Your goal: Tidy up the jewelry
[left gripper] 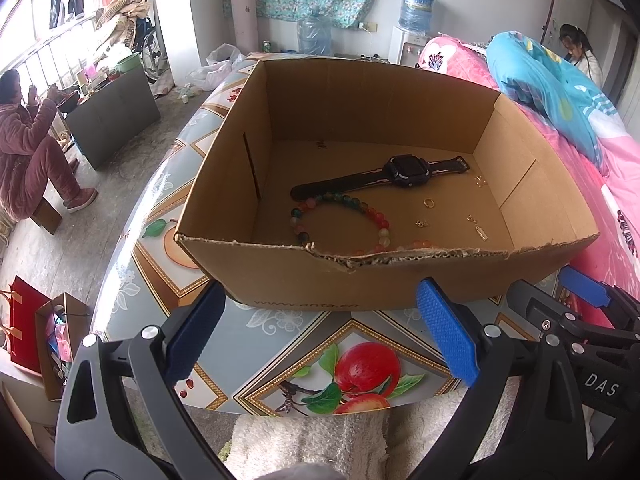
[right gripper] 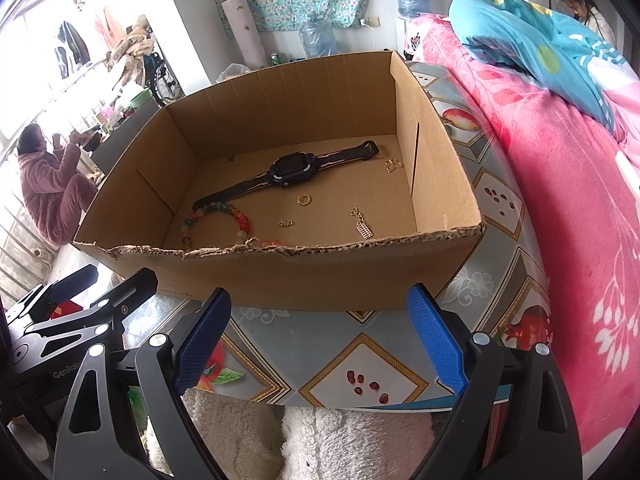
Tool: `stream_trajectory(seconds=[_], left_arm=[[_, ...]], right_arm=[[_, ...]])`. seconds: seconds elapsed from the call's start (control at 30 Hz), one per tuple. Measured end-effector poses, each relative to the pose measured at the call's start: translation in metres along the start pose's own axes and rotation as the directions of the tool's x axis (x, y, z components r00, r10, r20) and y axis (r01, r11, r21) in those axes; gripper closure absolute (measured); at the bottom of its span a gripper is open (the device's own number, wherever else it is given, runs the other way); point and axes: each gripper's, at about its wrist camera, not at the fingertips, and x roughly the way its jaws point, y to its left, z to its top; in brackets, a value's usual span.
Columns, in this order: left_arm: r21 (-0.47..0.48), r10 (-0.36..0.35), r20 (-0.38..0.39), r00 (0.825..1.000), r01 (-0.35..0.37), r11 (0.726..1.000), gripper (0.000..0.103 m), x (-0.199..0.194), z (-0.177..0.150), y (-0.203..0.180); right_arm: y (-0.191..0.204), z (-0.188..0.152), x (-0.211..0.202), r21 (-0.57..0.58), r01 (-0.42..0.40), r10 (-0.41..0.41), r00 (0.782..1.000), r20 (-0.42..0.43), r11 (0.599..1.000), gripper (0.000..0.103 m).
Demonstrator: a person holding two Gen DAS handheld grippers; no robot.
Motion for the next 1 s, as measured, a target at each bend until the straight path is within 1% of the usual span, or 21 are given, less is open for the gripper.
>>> stream_trajectory(seconds=[1.0], left_arm=[[-0.002, -0.002, -0.003, 1.0, 0.002, 1.0, 0.01, 0.0011, 0.0002, -0.0002]], right_arm=[[0.0028, -0.0021, 0.0013, -0.002, -0.008, 0.008, 1.0, -0.004, 1.0, 0.016]])
